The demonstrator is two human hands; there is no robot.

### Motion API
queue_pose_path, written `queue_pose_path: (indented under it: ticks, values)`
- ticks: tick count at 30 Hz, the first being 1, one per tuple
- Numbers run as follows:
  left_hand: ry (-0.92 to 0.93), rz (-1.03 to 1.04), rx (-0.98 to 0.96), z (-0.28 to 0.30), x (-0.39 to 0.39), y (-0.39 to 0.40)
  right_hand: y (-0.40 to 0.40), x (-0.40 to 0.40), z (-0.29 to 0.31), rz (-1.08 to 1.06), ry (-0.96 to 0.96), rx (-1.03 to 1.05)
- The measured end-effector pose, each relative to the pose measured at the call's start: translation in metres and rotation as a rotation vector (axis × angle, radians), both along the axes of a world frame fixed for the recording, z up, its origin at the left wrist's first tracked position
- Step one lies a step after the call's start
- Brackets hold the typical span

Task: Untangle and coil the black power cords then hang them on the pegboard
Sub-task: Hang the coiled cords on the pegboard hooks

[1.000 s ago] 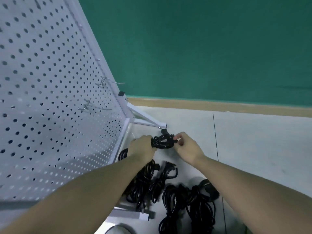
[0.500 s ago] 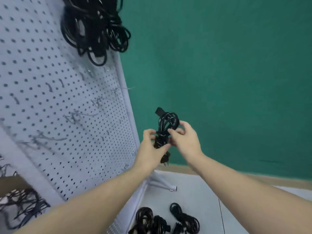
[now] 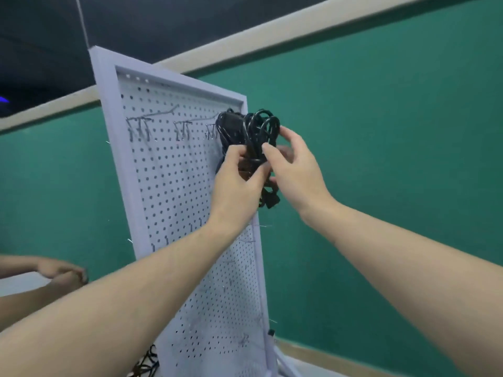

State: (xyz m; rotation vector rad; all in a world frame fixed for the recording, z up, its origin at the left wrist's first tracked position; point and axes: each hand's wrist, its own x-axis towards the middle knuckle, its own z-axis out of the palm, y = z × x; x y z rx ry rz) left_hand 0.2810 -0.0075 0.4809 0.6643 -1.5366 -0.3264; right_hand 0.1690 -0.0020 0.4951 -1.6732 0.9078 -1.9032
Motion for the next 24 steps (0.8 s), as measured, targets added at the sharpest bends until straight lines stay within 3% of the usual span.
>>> queue_pose_path:
  ticks: [9, 18, 24]
  values:
    - [0.112, 0.206, -0.026, 0.057, 0.025, -0.020, -0.024, 0.041, 0.068, -0.034, 0.171, -0.073]
    - [0.122, 0.234, -0.024, 0.060, 0.036, -0.033, -0.043, 0.052, 0.065, -0.074, 0.129, -0.080]
    - [0.082, 0.208, 0.097, 0.055, 0.041, -0.041, -0.048, 0.045, 0.059, -0.060, 0.187, 0.011]
